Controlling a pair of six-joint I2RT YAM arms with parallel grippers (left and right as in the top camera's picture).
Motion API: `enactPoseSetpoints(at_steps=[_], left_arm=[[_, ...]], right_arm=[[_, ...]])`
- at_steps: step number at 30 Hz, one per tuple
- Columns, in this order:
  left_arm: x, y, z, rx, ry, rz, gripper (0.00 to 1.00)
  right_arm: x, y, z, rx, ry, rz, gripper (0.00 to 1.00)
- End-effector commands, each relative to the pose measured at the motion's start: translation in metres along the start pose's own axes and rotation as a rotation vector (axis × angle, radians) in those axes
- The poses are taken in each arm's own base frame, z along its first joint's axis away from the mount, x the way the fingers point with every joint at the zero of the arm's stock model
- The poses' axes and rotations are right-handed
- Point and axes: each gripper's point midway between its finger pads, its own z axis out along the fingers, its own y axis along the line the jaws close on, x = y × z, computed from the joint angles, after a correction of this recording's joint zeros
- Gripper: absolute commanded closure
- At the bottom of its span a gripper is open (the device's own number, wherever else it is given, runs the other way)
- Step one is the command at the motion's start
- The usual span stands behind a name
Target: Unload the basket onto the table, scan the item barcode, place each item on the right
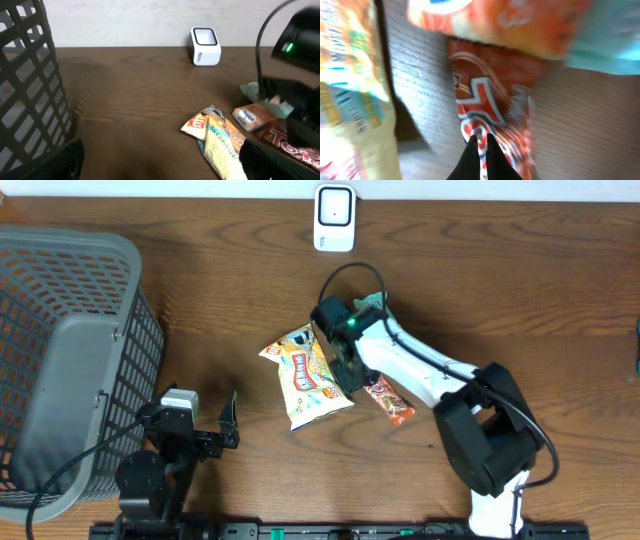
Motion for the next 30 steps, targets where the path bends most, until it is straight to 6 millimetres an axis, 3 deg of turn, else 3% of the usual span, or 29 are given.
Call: enactPoseSetpoints(at_steps=[1,3,5,6,8,12,14,17,21,25,28,30], left_arm=[[0.001,0.002,0.0,-0.009,0.0,0.013,0.01],[0.001,0.002,0.0,-0.009,0.0,0.013,0.01],[0.001,0.002,0.0,-0.009,0.0,0.013,0.01],[0.001,0.002,0.0,-0.009,0.0,0.013,0.01],[0.001,0.002,0.0,-0.009,0.0,0.013,0.01],[0.001,0.002,0.0,-0.009,0.0,0.013,0.01],[0.001,0.002,0.0,-0.009,0.0,0.013,0.01],[0.001,0.002,0.0,-0.009,0.0,0.013,0.01],[0.001,0.002,0.0,-0.009,0.0,0.013,0.01],[0.001,0.002,0.0,-0.009,0.0,0.013,0.01],[0.001,0.002,0.0,-0.009,0.0,0.013,0.01],[0.001,0.002,0.0,-0.009,0.0,0.013,0.01]], right_arm=[[-0.007,-0.01,-0.039,0.006,-0.075,0.05,0.99],[-0.001,-0.011,-0.04,0.011,-0.055,0.047,0.99],[0.002,-0.014,-0.039,0.014,-0.039,0.048,0.79],[0.003,-0.017,-0.038,0.008,-0.031,0.039,0.57],[0.006,-0.018,-0.036,-0.036,-0.013,-0.014,0.32],[0.009,-0.016,-0.034,-0.222,0.006,-0.106,0.22],[0.012,-0.015,-0.033,-0.36,0.005,-0.126,0.19],[0.015,-0.007,-0.038,-0.639,-0.022,-0.097,0.07],[0.026,-0.015,-0.009,-0.602,0.048,-0.043,0.11],[0.038,0.0,0.021,-0.582,0.147,-0.043,0.19],[0.053,-0.026,0.055,-0.336,0.257,0.055,0.27],[0.062,-0.03,0.067,-0.281,0.306,0.059,0.31]])
